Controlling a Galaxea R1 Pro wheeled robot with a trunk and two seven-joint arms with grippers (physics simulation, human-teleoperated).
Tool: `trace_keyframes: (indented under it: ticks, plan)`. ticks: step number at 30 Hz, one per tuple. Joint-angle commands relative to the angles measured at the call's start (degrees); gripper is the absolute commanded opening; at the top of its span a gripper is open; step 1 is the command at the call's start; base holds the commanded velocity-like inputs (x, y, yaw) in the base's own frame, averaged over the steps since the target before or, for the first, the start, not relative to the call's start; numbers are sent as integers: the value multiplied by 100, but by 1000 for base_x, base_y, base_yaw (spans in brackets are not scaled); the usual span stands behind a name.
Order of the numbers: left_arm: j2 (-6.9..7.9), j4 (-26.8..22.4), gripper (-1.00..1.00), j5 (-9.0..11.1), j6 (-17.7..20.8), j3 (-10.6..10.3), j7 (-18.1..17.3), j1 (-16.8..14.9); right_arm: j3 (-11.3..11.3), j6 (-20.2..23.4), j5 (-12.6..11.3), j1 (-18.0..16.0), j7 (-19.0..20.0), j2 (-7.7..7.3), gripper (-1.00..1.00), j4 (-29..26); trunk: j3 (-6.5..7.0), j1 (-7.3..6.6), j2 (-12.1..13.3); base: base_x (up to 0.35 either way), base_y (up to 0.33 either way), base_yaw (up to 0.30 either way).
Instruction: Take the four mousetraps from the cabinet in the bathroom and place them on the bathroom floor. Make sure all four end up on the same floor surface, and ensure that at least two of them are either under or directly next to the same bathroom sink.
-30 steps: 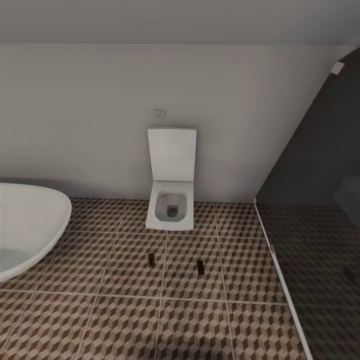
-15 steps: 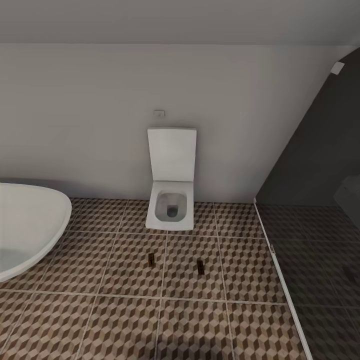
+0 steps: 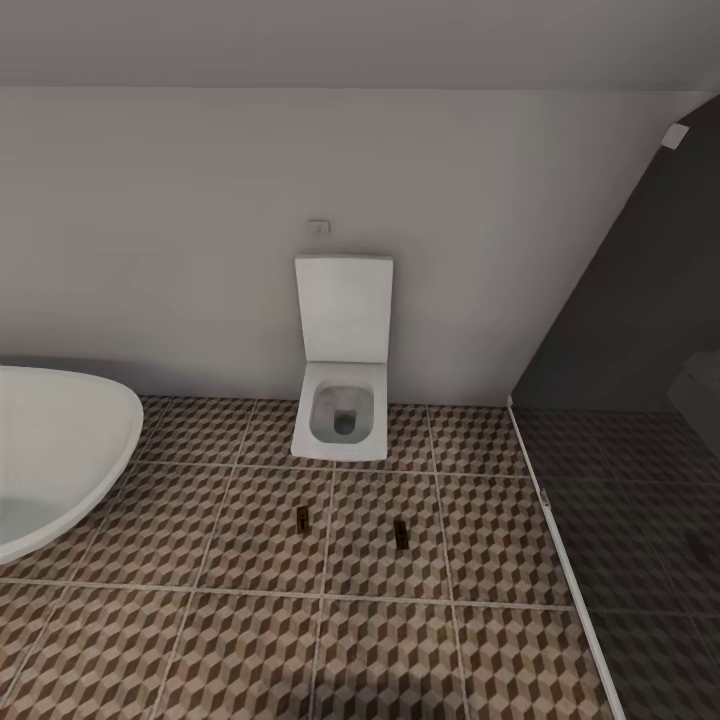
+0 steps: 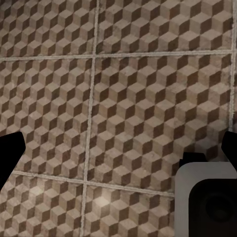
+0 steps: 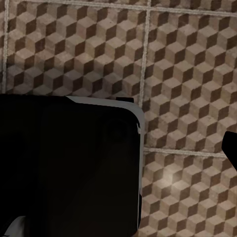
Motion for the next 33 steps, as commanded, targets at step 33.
trace_keyframes:
  ticks: [33]
  plan:
    - [-4,18,100,15,-25,-49,25,-6,16,-19,-22,-3,22,-2,100,4,-8,3,-9,0,0,0]
